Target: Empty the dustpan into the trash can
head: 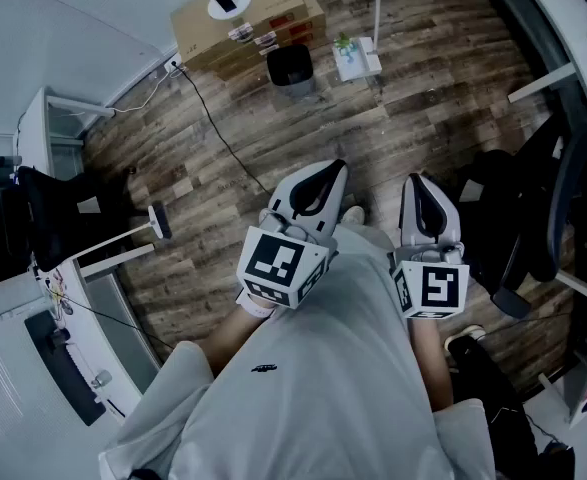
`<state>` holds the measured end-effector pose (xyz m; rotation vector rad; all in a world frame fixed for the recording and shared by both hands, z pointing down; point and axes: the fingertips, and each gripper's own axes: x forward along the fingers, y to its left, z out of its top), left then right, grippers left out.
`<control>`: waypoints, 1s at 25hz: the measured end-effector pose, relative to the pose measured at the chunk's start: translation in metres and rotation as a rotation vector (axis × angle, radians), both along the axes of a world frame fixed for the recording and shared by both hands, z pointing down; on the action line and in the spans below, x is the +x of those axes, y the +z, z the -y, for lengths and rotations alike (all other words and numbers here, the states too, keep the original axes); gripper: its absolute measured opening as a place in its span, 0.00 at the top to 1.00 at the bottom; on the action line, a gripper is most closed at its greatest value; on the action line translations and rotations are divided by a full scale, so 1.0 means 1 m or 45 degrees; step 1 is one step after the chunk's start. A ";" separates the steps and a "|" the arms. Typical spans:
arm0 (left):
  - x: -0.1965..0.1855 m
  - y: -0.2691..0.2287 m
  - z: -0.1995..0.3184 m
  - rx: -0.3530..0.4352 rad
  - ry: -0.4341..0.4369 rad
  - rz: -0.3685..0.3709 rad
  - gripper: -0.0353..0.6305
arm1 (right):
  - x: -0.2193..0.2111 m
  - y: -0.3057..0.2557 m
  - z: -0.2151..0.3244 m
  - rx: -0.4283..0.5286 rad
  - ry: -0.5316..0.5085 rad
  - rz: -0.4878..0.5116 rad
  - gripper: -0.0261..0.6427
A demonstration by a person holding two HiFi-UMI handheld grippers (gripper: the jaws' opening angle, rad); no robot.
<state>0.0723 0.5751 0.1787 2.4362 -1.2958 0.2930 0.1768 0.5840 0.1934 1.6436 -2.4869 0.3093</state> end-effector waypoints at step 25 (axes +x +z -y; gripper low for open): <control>0.018 0.009 0.001 -0.046 0.008 0.036 0.94 | 0.042 0.011 -0.005 -0.019 0.104 0.197 0.95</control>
